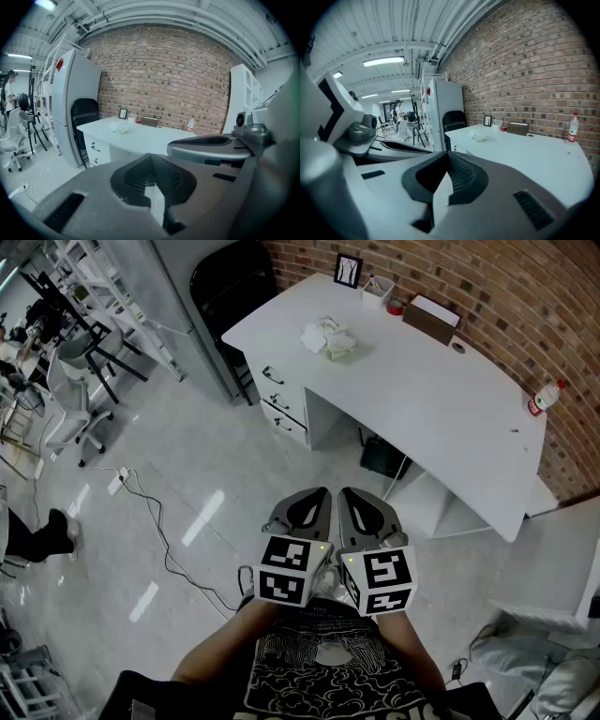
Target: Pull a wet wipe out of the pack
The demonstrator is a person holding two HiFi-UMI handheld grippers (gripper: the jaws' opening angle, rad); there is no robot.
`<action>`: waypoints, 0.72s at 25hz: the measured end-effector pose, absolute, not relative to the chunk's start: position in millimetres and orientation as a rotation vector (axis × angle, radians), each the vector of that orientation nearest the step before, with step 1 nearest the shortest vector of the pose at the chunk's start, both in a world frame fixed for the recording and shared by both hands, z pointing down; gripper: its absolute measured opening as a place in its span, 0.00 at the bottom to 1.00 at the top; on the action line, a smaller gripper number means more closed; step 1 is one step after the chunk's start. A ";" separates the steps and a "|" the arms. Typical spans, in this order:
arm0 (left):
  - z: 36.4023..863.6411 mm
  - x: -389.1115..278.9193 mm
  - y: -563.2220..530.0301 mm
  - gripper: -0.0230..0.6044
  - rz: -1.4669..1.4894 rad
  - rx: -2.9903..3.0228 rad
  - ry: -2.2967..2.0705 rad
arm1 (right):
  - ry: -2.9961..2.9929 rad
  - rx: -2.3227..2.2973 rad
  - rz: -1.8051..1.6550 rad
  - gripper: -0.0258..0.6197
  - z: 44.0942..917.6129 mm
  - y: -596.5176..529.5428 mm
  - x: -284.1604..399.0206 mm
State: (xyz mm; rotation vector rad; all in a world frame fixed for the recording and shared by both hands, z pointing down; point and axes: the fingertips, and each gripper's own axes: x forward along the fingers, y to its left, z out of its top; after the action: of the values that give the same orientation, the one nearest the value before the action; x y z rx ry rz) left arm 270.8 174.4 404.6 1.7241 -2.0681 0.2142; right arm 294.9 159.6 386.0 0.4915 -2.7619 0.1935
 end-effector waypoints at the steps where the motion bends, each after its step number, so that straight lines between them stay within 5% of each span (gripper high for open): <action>1: 405.6 273.7 174.4 0.06 0.215 1.722 -2.068 | -2.761 0.489 0.197 0.07 387.1 159.5 297.2; 18: 417.1 261.6 160.0 0.05 0.209 1.692 -2.074 | -2.745 0.428 0.264 0.07 401.3 146.0 280.9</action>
State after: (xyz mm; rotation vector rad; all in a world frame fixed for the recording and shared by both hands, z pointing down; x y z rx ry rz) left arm 261.6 160.0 417.1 1.6922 -2.0740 0.2088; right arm 280.9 146.0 401.3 0.4283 -2.7449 0.2637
